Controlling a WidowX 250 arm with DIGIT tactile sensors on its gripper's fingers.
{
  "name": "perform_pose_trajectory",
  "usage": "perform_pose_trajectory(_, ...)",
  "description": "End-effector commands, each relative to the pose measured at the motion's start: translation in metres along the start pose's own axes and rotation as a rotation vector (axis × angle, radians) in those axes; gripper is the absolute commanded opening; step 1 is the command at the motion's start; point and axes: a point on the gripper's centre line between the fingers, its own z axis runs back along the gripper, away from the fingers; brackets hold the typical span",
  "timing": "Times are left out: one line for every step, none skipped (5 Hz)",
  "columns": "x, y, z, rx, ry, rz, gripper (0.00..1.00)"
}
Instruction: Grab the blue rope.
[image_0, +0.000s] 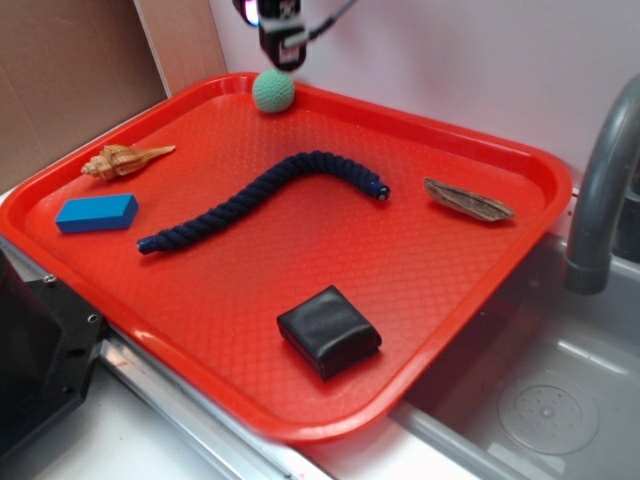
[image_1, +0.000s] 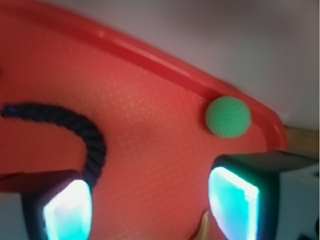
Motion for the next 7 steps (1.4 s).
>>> perform_pose_trajectory(-0.005, -0.045, -0.046, -0.046, 0.029, -0.006, 1.0)
perform_pose_trajectory(-0.008, -0.042, -0.073, -0.058, 0.08, 0.042, 1.0)
perform_pose_trajectory(-0.018, -0.02, -0.095, -0.048, 0.151, 0.079, 1.0)
perform_pose_trajectory(-0.024, -0.013, -0.108, -0.05, 0.194, 0.113, 0.0)
perform_pose_trajectory(-0.026, -0.014, -0.105, -0.045, 0.194, 0.105, 0.0)
perform_pose_trajectory(-0.026, -0.013, -0.098, -0.037, 0.182, 0.125, 0.0)
perform_pose_trajectory(-0.027, -0.011, -0.096, -0.036, 0.182, 0.155, 0.0)
